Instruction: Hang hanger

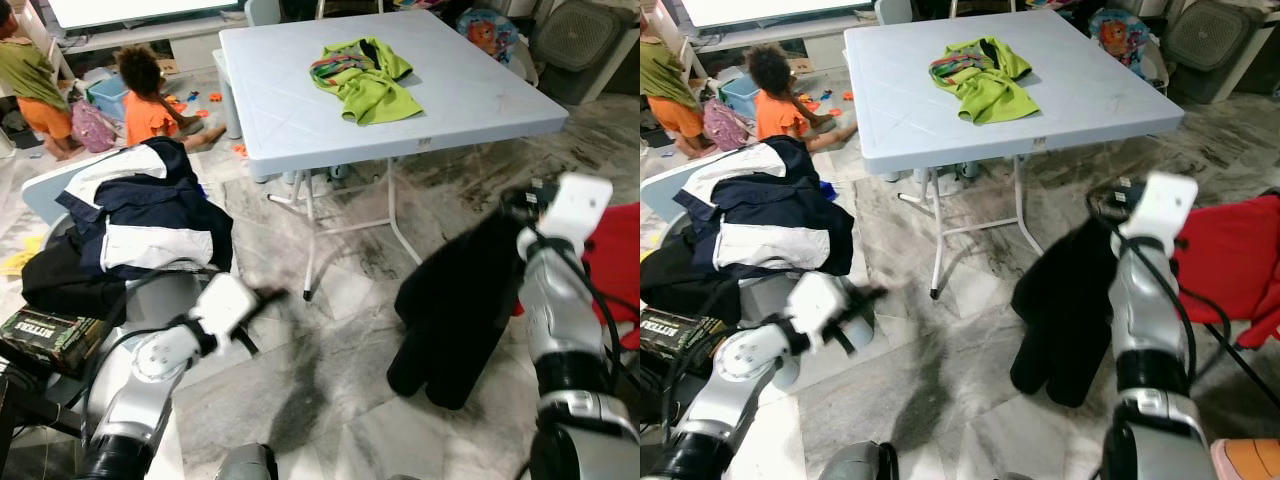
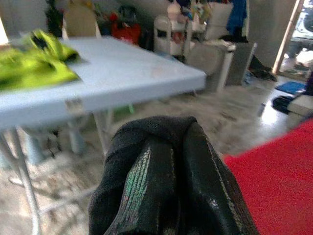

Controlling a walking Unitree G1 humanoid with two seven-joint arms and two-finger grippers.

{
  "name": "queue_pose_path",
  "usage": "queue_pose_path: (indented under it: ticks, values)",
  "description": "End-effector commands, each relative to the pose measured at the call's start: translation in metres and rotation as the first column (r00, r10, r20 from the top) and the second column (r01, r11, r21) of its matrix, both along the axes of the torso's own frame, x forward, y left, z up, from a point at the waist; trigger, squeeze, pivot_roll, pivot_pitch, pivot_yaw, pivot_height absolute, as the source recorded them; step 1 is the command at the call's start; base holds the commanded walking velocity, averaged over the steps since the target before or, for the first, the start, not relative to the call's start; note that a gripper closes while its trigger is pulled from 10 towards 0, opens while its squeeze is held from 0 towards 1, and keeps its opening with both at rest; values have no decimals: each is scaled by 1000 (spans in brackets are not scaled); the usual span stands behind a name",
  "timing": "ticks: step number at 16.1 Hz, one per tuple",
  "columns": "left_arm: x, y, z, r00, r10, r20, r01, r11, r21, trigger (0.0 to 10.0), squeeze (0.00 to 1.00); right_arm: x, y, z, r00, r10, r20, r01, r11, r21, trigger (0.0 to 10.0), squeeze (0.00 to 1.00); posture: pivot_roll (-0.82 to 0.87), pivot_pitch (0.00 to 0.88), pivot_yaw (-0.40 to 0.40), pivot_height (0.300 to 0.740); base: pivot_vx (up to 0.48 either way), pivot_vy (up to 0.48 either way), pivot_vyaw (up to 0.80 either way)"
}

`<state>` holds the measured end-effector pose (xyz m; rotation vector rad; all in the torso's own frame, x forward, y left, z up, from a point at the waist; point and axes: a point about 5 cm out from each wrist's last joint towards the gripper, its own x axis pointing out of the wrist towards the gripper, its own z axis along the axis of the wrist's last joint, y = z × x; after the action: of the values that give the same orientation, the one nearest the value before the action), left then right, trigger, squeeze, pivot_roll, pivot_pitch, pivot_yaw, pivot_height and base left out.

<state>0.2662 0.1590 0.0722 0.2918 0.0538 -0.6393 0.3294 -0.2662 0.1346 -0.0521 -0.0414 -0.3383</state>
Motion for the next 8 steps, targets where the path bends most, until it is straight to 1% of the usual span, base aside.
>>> queue_pose_path:
  ticks: [1, 2, 3, 4, 5, 6, 7, 8]
  values:
    - [5, 8, 7, 988, 152, 31, -151, 988, -23, 10000, 0, -2, 2, 3, 999, 32, 20, -31, 998, -47, 0, 0, -16, 0, -9, 740, 0, 0, 0]
    - [10, 9, 8, 971, 238, 15, -236, 969, -72, 10000, 0, -8, 4, -6, 997, 71, -10, -71, 997, -39, 2392, 0, -14, 0, -17, 740, 0, 0, 0]
    - [15, 8, 12, 952, 307, -1, -304, 942, -144, 10000, 0, -12, 6, -10, 994, 107, -25, -108, 993, -41, 10000, 0, -19, 0, -17, 740, 0, 0, 0]
    - [19, 6, 16, 938, 347, -17, -342, 916, -210, 10000, 0, -15, 7, -11, 991, 133, -28, -135, 990, -43, 10000, 0, -22, 0, -15, 740, 0, 0, 0]
    - [20, 4, 19, 935, 355, -13, -349, 909, -229, 10000, 0, -15, 7, -11, 990, 139, -33, -140, 989, -40, 10000, 0, -24, 0, -14, 740, 0, 0, 0]
    - [22, -3, 24, 936, 353, 2, -341, 904, -258, 10000, 0, -16, 8, -13, 988, 147, -51, -149, 988, -28, 10000, 0, -29, 0, -11, 740, 0, 0, 0]
    - [23, -13, 29, 935, 355, 7, -339, 898, -282, 10000, 0, -16, 11, -9, 987, 156, -42, -159, 985, -68, 10000, 0, -33, 0, -6, 740, 0, 0, 0]
    - [23, -18, 32, 939, 343, 12, -325, 898, -298, 10000, 0, -15, 11, -6, 990, 137, -44, -142, 982, -122, 10000, 0, -35, 0, -3, 740, 292, 0, 0]
